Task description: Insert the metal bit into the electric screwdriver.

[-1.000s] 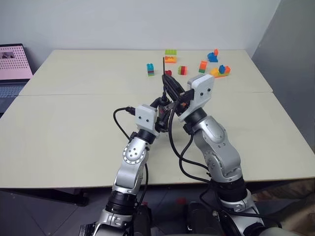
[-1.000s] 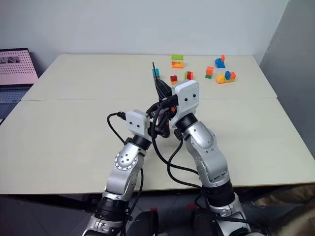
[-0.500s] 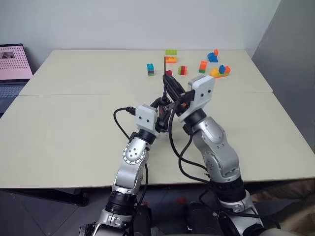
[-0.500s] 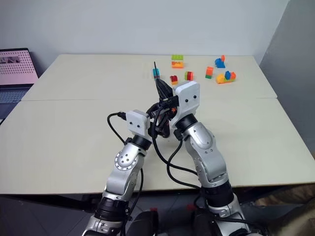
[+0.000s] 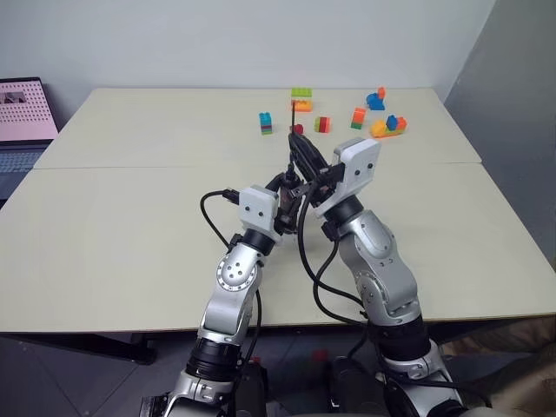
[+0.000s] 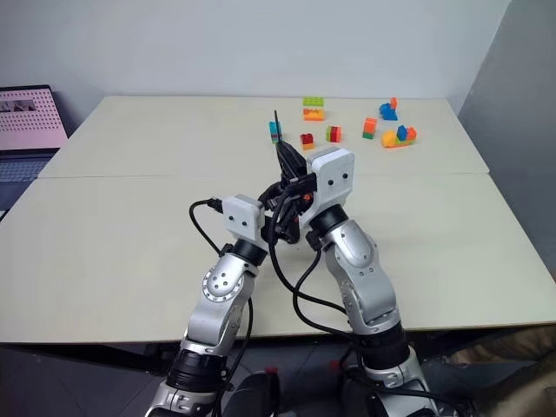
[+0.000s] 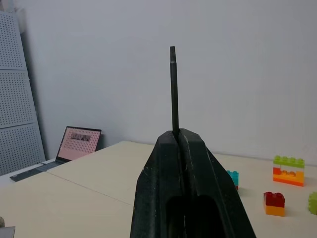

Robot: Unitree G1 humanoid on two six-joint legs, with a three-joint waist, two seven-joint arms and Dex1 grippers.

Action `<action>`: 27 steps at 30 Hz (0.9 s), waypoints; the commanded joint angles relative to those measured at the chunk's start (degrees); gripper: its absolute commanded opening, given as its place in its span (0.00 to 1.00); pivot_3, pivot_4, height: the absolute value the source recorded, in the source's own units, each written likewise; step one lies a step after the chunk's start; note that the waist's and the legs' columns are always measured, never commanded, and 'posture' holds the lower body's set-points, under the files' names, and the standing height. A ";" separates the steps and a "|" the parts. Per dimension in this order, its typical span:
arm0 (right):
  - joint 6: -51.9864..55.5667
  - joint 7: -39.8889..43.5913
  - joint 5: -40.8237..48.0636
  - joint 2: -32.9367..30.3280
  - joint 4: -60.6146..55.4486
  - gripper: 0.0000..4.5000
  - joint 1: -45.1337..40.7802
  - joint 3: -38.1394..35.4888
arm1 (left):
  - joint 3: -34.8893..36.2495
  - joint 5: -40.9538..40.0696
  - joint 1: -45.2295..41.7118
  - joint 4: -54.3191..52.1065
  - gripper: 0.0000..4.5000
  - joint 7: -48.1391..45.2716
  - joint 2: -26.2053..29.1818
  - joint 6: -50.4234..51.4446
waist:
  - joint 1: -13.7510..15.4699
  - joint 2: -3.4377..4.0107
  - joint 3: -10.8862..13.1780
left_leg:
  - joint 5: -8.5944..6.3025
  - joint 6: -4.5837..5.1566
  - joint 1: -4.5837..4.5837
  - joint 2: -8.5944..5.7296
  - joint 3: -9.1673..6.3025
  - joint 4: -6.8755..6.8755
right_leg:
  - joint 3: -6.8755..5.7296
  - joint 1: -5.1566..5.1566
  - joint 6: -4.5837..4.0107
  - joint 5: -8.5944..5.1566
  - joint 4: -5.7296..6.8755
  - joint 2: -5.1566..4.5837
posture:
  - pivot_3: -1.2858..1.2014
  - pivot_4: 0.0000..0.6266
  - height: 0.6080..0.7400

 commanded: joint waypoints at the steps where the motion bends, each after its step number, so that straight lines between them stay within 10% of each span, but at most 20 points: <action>1: -0.10 1.30 0.03 -0.55 -1.02 0.00 0.63 0.57 | -0.13 0.69 0.91 0.73 0.36 0.33 0.03 1.96 | 0.00 0.00 0.00 | 0.00 0.00 0.00 0.00 0.00 0.00 | 0.00 0.00 0.00 0.00 0.00 0.00 | 0.52 0.24 1.00; 27: -4.27 2.61 -1.71 -0.27 -0.77 0.00 -1.31 0.68 | -0.06 0.59 0.79 1.10 0.36 0.20 0.08 2.41 | 0.00 0.00 0.00 | -0.01 -0.01 -0.02 0.01 -0.01 -0.07 | -0.03 -0.02 -0.04 -0.03 -0.05 0.00 | 0.52 0.24 1.00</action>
